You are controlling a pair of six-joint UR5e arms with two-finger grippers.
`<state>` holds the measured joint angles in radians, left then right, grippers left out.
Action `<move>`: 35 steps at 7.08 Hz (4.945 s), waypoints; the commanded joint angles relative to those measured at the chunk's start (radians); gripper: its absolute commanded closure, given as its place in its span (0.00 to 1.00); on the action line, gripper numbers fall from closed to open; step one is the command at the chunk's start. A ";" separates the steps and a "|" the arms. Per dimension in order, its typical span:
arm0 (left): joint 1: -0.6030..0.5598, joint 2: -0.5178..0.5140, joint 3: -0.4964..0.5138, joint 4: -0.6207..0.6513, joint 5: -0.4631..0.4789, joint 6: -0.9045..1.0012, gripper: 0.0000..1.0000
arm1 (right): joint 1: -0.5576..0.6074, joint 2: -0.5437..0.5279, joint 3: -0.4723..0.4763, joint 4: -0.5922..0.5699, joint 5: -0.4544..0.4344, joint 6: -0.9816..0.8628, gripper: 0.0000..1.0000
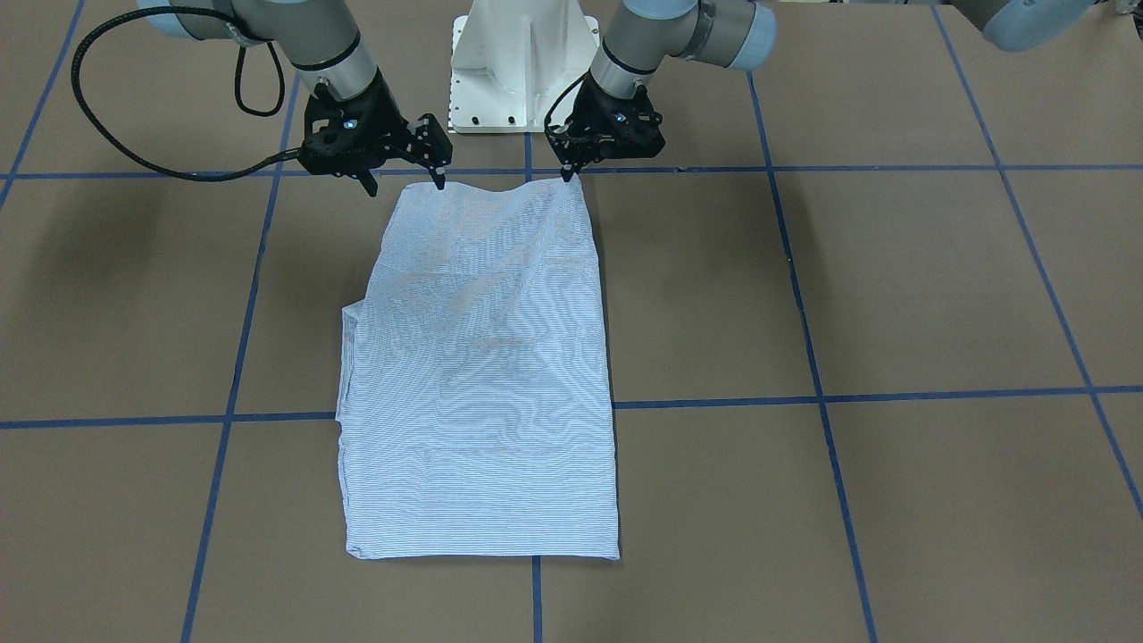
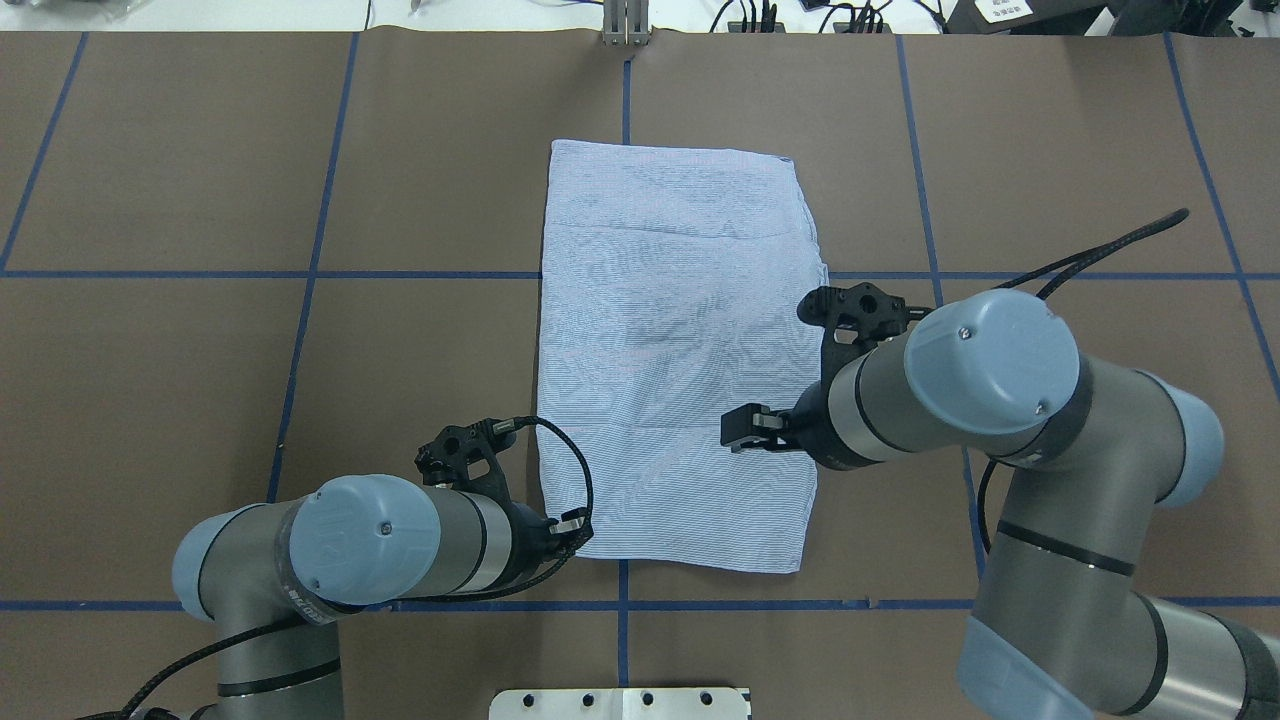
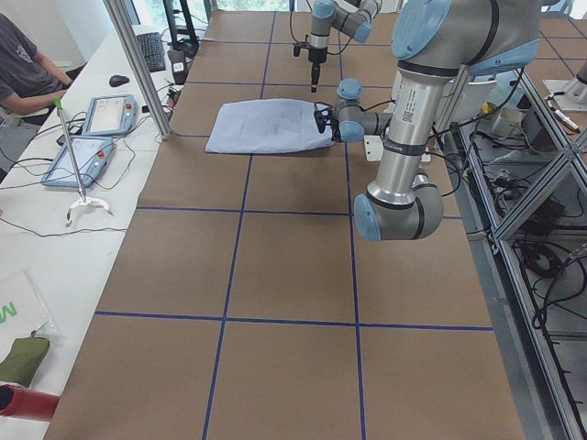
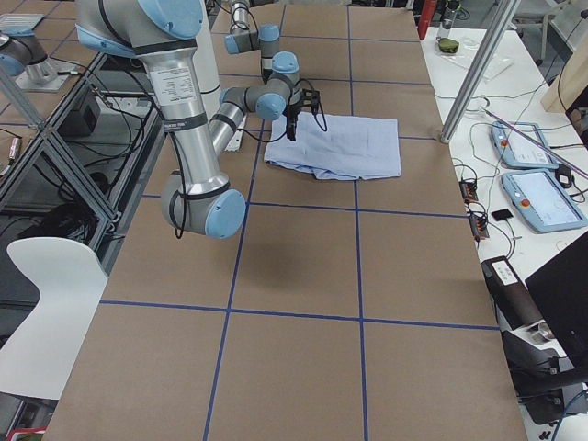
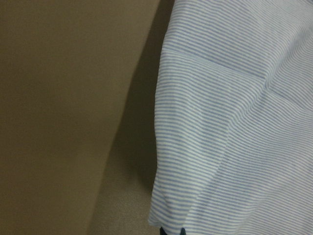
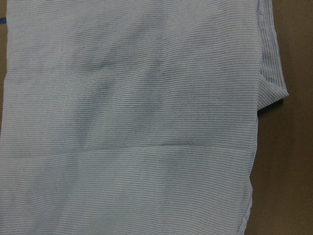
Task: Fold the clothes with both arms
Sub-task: 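Move the right gripper to the shirt's near corner opposite the left gripper, then pinch the shirt's near corners with both grippers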
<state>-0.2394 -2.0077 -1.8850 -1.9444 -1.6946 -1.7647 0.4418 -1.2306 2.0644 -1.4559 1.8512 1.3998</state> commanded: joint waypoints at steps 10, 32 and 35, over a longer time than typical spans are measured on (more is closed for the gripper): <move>-0.001 -0.002 0.009 -0.005 0.010 0.004 1.00 | -0.233 -0.037 -0.063 -0.067 -0.248 0.620 0.00; -0.001 -0.005 0.010 -0.007 0.010 0.002 1.00 | -0.227 -0.033 -0.112 -0.083 -0.236 0.610 0.15; -0.001 -0.005 0.010 -0.005 0.010 0.002 1.00 | -0.227 -0.035 -0.113 -0.083 -0.236 0.610 0.05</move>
<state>-0.2409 -2.0126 -1.8745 -1.9505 -1.6843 -1.7625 0.2147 -1.2657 1.9525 -1.5385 1.6152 2.0095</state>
